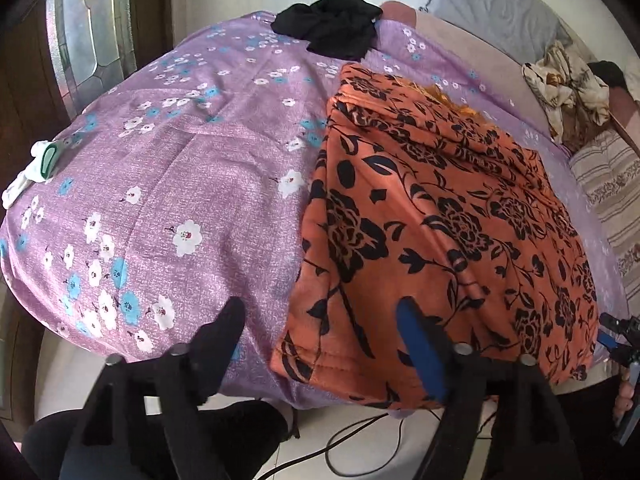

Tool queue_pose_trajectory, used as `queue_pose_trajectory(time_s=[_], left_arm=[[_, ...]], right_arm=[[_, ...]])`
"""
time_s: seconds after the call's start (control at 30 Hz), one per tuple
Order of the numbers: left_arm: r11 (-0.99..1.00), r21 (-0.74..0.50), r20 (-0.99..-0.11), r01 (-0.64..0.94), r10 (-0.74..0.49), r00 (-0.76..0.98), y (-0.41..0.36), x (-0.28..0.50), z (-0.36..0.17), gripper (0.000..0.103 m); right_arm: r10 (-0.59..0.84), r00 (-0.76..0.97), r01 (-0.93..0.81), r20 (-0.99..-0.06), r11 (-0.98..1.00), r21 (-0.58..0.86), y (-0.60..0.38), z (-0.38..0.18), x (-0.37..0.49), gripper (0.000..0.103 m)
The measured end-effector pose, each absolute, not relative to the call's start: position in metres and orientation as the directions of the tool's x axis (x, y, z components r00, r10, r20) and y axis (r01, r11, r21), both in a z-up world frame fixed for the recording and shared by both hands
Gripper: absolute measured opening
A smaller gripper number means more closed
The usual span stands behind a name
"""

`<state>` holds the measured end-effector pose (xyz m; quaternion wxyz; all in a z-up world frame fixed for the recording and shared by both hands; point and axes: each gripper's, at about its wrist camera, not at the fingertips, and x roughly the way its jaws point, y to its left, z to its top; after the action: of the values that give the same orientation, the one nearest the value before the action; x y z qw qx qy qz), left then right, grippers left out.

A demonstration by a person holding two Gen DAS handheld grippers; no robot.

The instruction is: Fold small clothes

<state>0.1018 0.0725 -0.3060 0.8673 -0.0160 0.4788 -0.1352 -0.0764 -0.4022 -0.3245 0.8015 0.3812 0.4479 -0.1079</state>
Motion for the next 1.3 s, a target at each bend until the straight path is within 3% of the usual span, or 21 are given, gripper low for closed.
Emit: queue_pose_trajectory(time_s=[0.13, 0.17, 0.2, 0.23, 0.27, 0.3, 0.33, 0.43, 0.53, 0.57, 0.6, 0.67, 0.73, 0.77, 0.83, 0.9, 0.93, 1.13, 1.3], left_arm=[[0.962, -0.177, -0.856, 0.206, -0.254, 0.450, 0.077, 0.106, -0.321, 0.079], [0.959, -0.203, -0.858, 0.199, -0.272, 0.437, 0.080, 0.106, -0.324, 0.071], [0.954, -0.224, -0.861, 0.197, -0.289, 0.419, 0.081, 0.106, -0.327, 0.053], [0.956, -0.219, -0.864, 0.196, -0.284, 0.415, 0.081, 0.106, -0.329, 0.048], [0.956, -0.215, -0.862, 0.200, -0.282, 0.422, 0.080, 0.106, -0.328, 0.042], [0.952, -0.222, -0.857, 0.209, -0.293, 0.425, 0.080, 0.105, -0.328, 0.024], [0.940, -0.252, -0.849, 0.231, -0.329, 0.412, 0.079, 0.105, -0.328, 0.014], [0.930, -0.259, -0.840, 0.262, -0.351, 0.415, 0.076, 0.103, -0.325, 0.013], [0.926, -0.258, -0.840, 0.275, -0.356, 0.409, 0.076, 0.104, -0.320, 0.017], [0.928, -0.253, -0.844, 0.273, -0.349, 0.408, 0.077, 0.106, -0.319, 0.027], [0.932, -0.245, -0.847, 0.268, -0.340, 0.408, 0.078, 0.109, -0.318, 0.046], [0.939, -0.239, -0.844, 0.249, -0.328, 0.424, 0.079, 0.114, -0.316, 0.069], [0.934, -0.268, -0.843, 0.234, -0.345, 0.412, 0.081, 0.119, -0.318, 0.070], [0.928, -0.294, -0.846, 0.228, -0.364, 0.390, 0.081, 0.123, -0.321, 0.069], [0.940, -0.270, -0.857, 0.208, -0.333, 0.393, 0.078, 0.127, -0.325, 0.050], [0.944, -0.236, -0.861, 0.232, -0.313, 0.400, 0.075, 0.128, -0.324, 0.008], [0.934, -0.263, -0.859, 0.242, -0.341, 0.382, 0.075, 0.130, -0.324, 0.008], [0.893, -0.348, -0.820, 0.286, -0.438, 0.368, 0.085, 0.137, -0.293, 0.007], [0.853, -0.393, -0.766, 0.343, -0.510, 0.391, 0.090, 0.172, -0.236, 0.007]], right_arm=[[0.133, 0.538, 0.503, -0.832, 0.741, 0.444, -0.389, -0.324, -0.072, 0.065], [0.123, 0.529, 0.499, -0.840, 0.755, 0.425, -0.384, -0.325, -0.071, 0.065], [0.109, 0.518, 0.493, -0.849, 0.773, 0.400, -0.379, -0.325, -0.070, 0.065], [0.088, 0.504, 0.488, -0.859, 0.792, 0.367, -0.373, -0.326, -0.067, 0.062], [0.060, 0.491, 0.486, -0.869, 0.809, 0.331, -0.367, -0.326, -0.065, 0.054], [0.035, 0.480, 0.487, -0.876, 0.821, 0.300, -0.361, -0.326, -0.064, 0.046], [0.023, 0.480, 0.481, -0.877, 0.829, 0.285, -0.357, -0.325, -0.064, 0.029], [0.016, 0.493, 0.449, -0.870, 0.852, 0.270, -0.348, -0.317, -0.065, 0.010], [0.074, 0.517, 0.447, -0.853, 0.826, 0.343, -0.354, -0.316, -0.067, 0.010], [0.081, 0.511, 0.451, -0.855, 0.822, 0.348, -0.356, -0.317, -0.067, 0.010], [0.091, 0.498, 0.456, -0.863, 0.818, 0.350, -0.360, -0.320, -0.067, 0.012], [0.128, 0.492, 0.468, -0.861, 0.795, 0.385, -0.367, -0.325, -0.069, 0.014], [0.152, 0.486, 0.493, -0.861, 0.765, 0.414, -0.370, -0.329, -0.071, 0.027], [0.161, 0.485, 0.491, -0.859, 0.763, 0.420, -0.370, -0.330, -0.071, 0.033], [0.139, 0.488, 0.464, -0.862, 0.795, 0.391, -0.363, -0.328, -0.070, 0.036], [0.095, 0.465, 0.427, -0.880, 0.847, 0.317, -0.353, -0.326, -0.067, 0.027], [0.103, 0.463, 0.418, -0.880, 0.850, 0.320, -0.353, -0.325, -0.068, 0.010], [0.241, 0.489, 0.387, -0.838, 0.801, 0.457, -0.360, -0.301, -0.061, 0.009], [0.363, 0.593, 0.325, -0.719, 0.709, 0.626, -0.390, -0.257, -0.040, 0.009]])
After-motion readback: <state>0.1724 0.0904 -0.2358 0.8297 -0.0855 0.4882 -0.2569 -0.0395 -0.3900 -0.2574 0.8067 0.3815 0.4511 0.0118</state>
